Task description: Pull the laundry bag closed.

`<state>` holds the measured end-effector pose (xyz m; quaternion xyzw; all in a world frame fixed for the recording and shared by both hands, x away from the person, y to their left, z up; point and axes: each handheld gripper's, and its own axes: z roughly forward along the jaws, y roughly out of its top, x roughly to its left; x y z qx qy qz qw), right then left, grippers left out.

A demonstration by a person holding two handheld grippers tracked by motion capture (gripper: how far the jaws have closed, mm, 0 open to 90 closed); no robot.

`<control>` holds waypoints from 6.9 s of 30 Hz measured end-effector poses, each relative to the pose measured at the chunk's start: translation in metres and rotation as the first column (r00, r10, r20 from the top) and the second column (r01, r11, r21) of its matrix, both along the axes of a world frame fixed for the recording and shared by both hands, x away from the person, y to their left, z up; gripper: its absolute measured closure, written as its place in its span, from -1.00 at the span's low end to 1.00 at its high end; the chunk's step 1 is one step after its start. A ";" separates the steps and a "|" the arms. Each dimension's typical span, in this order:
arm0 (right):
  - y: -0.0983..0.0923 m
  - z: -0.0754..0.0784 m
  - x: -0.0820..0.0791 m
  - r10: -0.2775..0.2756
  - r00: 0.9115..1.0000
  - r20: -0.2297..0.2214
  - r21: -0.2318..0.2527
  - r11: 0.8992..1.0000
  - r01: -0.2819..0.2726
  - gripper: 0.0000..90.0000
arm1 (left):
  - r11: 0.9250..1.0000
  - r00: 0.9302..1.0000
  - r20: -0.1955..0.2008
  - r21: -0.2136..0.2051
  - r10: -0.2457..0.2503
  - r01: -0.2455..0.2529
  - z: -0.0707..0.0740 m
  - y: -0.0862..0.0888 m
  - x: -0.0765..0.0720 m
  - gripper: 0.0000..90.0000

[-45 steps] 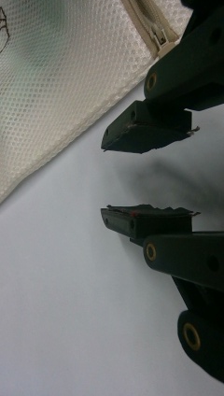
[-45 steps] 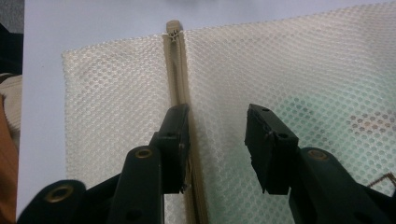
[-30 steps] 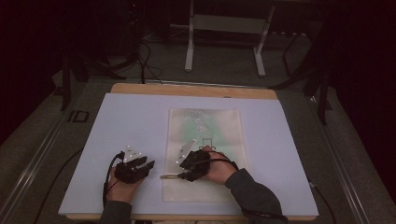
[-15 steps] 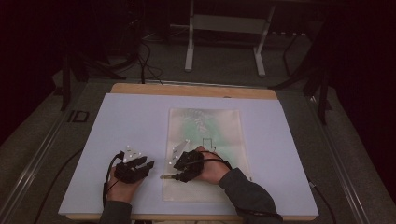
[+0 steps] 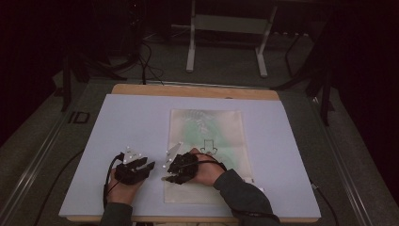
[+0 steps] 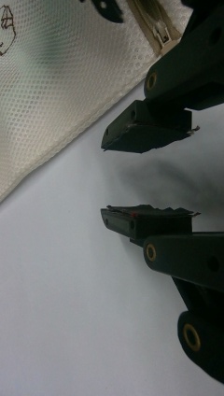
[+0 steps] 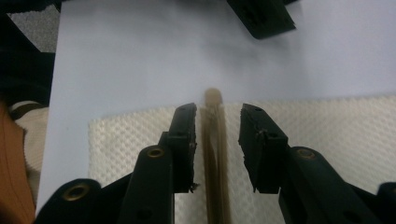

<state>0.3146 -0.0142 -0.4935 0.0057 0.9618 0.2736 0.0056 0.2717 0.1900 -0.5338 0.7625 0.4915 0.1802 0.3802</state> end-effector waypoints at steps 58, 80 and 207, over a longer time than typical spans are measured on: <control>-0.005 -0.007 -0.003 -0.031 0.999 -0.006 0.035 0.999 0.032 0.80 | 1.000 1.000 0.007 0.013 0.001 -0.001 0.002 0.001 0.000 0.32; -0.004 -0.010 0.000 -0.024 0.999 -0.023 0.013 1.000 0.024 0.72 | 1.000 1.000 0.006 0.013 -0.003 0.003 0.002 0.001 -0.001 0.32; -0.023 -0.019 -0.002 0.018 1.000 0.007 -0.036 0.999 -0.017 0.82 | 0.966 0.971 -0.070 -0.143 -0.228 0.216 -0.003 -0.040 -0.026 0.96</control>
